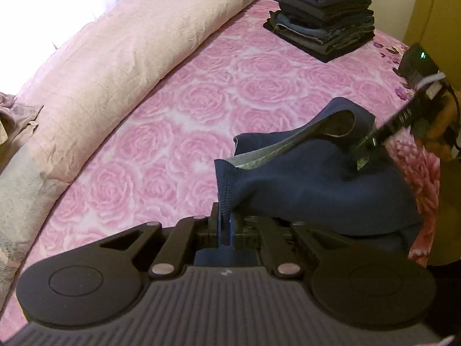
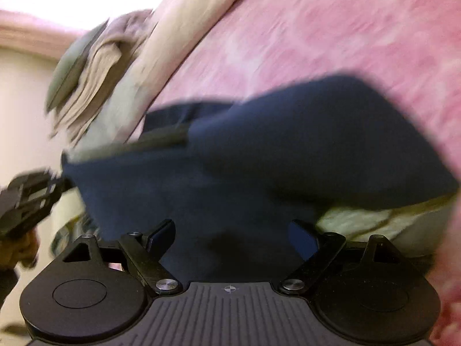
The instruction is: Fold clothes
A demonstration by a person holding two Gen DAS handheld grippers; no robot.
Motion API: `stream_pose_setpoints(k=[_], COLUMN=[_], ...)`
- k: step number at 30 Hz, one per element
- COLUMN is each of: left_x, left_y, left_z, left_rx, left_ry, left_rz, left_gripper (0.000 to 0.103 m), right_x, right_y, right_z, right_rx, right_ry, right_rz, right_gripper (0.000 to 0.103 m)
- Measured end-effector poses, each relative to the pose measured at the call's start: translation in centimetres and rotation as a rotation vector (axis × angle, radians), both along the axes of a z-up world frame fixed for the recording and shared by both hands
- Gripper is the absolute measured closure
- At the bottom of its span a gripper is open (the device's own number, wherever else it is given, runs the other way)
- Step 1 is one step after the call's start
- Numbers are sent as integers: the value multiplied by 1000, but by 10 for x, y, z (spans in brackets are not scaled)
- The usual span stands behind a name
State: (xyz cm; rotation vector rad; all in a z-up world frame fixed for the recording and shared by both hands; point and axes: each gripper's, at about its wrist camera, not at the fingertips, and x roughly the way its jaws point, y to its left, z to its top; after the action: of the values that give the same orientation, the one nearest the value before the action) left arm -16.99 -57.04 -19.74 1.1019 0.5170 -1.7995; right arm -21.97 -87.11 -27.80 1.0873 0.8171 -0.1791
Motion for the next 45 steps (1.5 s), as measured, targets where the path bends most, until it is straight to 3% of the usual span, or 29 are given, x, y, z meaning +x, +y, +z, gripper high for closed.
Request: stream_pose_setpoints(k=[1,12,19,22,24,25,26,31,36,42,43,44,45], left_x=[-1,-7,-17,-24,-25,-24,-22,-15,-6,-6,-7,-8,-8], left_y=[0,-16,-64,-80,-88,-92,-96,-113,-124,-131,-129,-128,-128], left_z=[-2,-14,-41,-56,-64,-68,-71,-79,-74,-71,-70,-69,-68], left_rx=[-3,-64,-43,-17,-1,6,12,36,52,50,47,46,46], left_ry=[1,-52,-108,-117,-120,-121,-122,-104,-60,-47,-47,-44,-43], left_rz=[-7,-82,-114,-118,-110,-102,-94,-66,-32,-20,-24,-23,-21], left_gripper=[100,99,99,99,99,99,99,99,99,99,99,99,99], right_x=[-5,18,19,4,-8,-12,-16,-23,-1,-3,-6,-9,-11], right_y=[-2,6,-46,-45,-37,-30,-23,10,-4,-20,-21,-22,-22], right_z=[4,9,4,16,24,23,22,5,-34,-41,-40,-39,-38], right_rx=[-48,-519,-599,-604,-563,-517,-470,-259,-139,-66,-58,-50,-43], right_ry=[9,51,124,115,91,81,72,25,50,20,16,11,7], right_rz=[-40,11,-148,-161,-172,-179,-185,-164,-174,-242,-251,-260,-269], right_gripper=[15,15,15,15,21,33,36,36,36,36,43,59,63])
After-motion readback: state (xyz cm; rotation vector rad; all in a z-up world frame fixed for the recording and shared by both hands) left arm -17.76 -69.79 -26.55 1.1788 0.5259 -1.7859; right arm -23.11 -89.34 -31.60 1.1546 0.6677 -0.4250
